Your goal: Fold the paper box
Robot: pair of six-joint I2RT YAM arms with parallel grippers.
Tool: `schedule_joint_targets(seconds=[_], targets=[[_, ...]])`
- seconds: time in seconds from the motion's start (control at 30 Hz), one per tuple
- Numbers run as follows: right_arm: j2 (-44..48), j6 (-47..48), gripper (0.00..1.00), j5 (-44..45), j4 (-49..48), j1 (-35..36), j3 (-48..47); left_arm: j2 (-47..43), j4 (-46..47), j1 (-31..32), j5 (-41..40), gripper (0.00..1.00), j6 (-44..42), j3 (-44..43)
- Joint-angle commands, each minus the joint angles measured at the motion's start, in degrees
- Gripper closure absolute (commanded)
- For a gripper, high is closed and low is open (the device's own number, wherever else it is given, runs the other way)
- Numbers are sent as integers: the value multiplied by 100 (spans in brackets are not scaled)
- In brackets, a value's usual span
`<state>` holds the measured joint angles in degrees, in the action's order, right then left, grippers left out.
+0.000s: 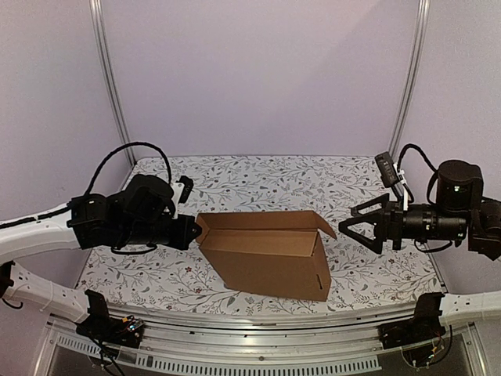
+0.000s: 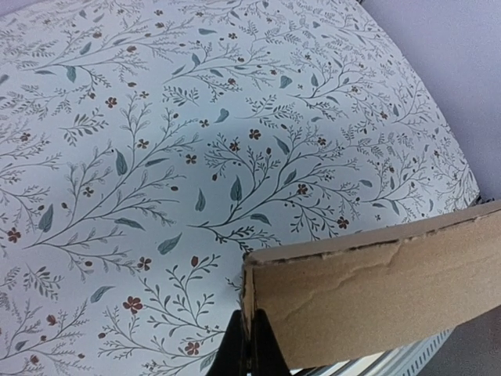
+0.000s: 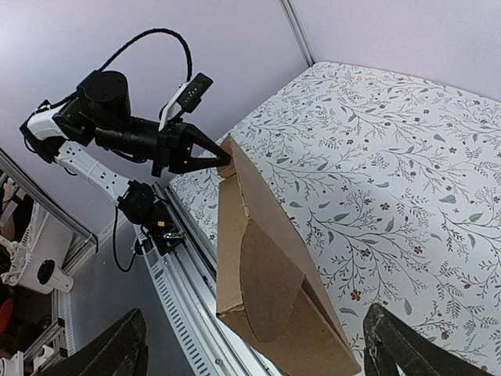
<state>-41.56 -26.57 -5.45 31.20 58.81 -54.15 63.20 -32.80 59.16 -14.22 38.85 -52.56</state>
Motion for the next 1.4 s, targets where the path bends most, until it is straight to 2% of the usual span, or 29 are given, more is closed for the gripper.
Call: schedule_joint_targets(seconds=[0.0,0.2,0.47,0.57,0.73,0.77,1.03,1.37], targets=[[-430,-94,11,436,755,18,-529,126,-510,148,-78,100,89,-115],[-1215,43,32,1071,1434,293,-1230,184,-635,175,-194,100,246,-214],[-1829,120,48,1569,1846,666,-1617,269,-632,278,-228,100,408,-293],[-1910,121,63,1735,1930,745,-1680,310,-635,305,-239,100,421,-353],[-2000,52,97,1968,2109,840,-1726,397,-635,358,-282,100,468,-445],[-2016,34,100,2004,2132,854,-1730,422,-632,368,-300,100,479,-462],[-2207,-338,100,2461,2137,1092,-1648,676,-625,566,-487,100,677,-643],[-2771,-873,100,4104,2061,1950,-1619,868,-580,865,-788,100,893,-679]])
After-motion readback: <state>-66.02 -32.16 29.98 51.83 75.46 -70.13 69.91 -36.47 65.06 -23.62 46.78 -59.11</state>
